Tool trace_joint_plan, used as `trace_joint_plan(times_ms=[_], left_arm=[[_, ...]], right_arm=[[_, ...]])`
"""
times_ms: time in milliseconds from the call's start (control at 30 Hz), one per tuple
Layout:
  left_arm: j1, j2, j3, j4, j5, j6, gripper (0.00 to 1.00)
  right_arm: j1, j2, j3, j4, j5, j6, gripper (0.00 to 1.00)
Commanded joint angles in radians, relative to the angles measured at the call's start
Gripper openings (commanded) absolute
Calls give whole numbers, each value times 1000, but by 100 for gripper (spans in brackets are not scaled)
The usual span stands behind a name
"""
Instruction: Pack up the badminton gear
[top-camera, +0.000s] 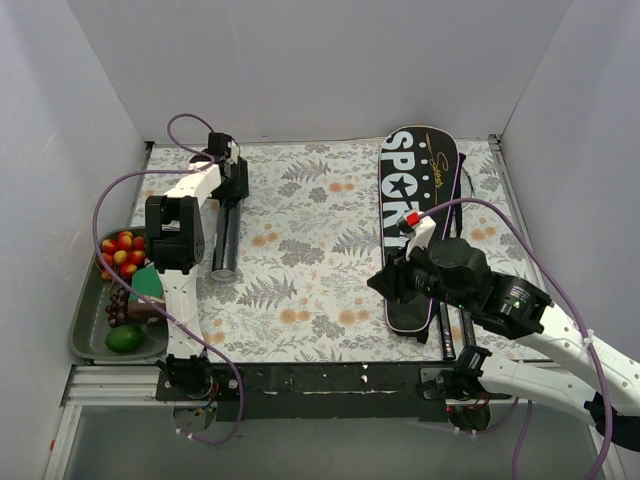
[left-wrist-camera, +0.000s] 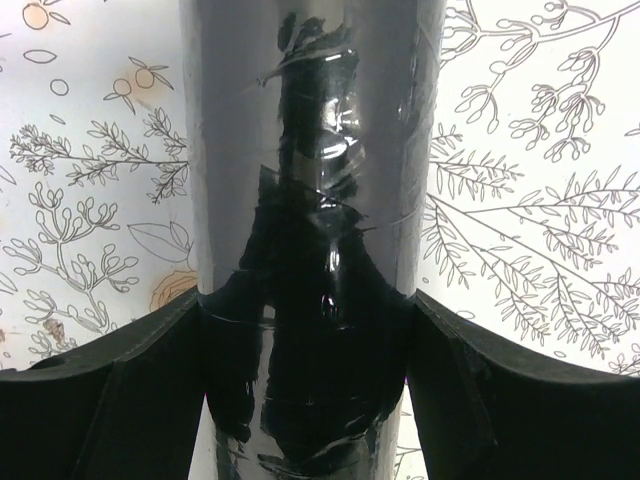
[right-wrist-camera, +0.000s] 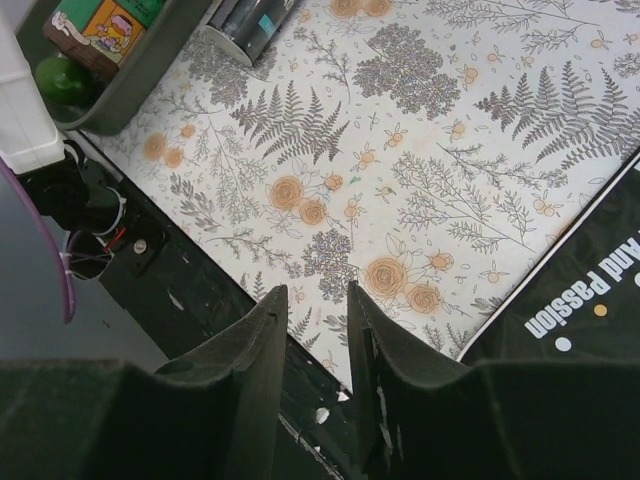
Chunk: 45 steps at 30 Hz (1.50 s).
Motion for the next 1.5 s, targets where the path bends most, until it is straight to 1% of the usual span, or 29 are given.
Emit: trace_joint_plan(times_ms=[0,67,133,167,233,267,467,567,667,700,733,767,800,867,900,967,1000,1033,1067,1100,1133,1167,1200,1233,1300,1333,1367,1433,1467], left_arm=[[7,-43,66,-20,-36,19,66],[7,-52,60,-16,-56,27,71],[9,-72,55,-7,-59,27,72],[9,-79,55,-5,-61,27,78],[9,-104,60,-4,-59,22,79],[9,-115,63,-4,-59,18,97],[3,-229,64,-1,-53,6,98],[-40,-331,60,15,3,-7,98],[-141,-413,63,4,23,13,98],[-171,-431,61,-7,27,7,98],[-236,-451,60,-16,11,-1,98],[-269,-475,64,-40,7,-7,98],[-301,-490,58,-50,10,-17,98],[-390,-530,0,-38,37,-37,98],[-419,-575,-24,-27,42,-57,98],[-481,-610,-67,-30,83,-125,98],[-490,-636,-104,-36,127,-145,98],[-505,-655,-132,-34,166,-177,98],[-519,-676,-166,-9,178,-189,98],[-533,-699,-249,5,189,-194,98],[-562,-749,-284,21,201,-199,98],[-574,-771,-326,47,215,-221,98],[-585,-800,-365,65,229,-234,98],[-605,-848,-440,78,243,-243,98],[-625,-894,-503,99,257,-283,98],[-643,-914,-564,105,261,-284,98],[-652,-960,-587,108,257,-289,98],[-669,-1006,-672,121,258,-309,98],[-672,-1042,-693,122,264,-309,98]], right_arm=[[2,3,-6,58,-25,-8,40],[2,8,-6,64,-37,-8,40],[2,12,-6,66,-45,-8,41],[2,12,-6,69,-47,-8,41],[2,17,-6,73,-48,-8,43],[2,20,-4,73,-51,-8,44],[2,40,36,51,-48,-11,46],[2,44,83,14,39,-28,48],[1,64,131,-48,171,-31,61],[1,80,138,-81,250,-28,65],[-1,86,143,-94,290,-22,66],[-1,100,146,-106,335,-3,70],[-2,106,143,-124,432,6,76],[-25,124,129,-143,528,33,85],[-45,130,120,-132,576,28,85],[-173,156,100,-103,553,8,85],[-241,166,71,-82,465,-8,84],[-378,175,53,-31,411,-12,83],[-439,193,27,2,368,-14,81],[-492,204,-13,29,319,-22,80],[-583,221,-30,53,302,-28,80],[-629,259,-42,105,277,-35,80],[-674,279,-62,131,207,-48,80],[-751,300,-72,162,179,-52,80],[-822,359,-89,246,75,-60,78],[-868,377,-99,271,56,-65,77],[-887,417,-101,318,42,-69,73],[-924,458,-98,359,-27,-86,70],[-932,497,-93,374,-40,-89,64]])
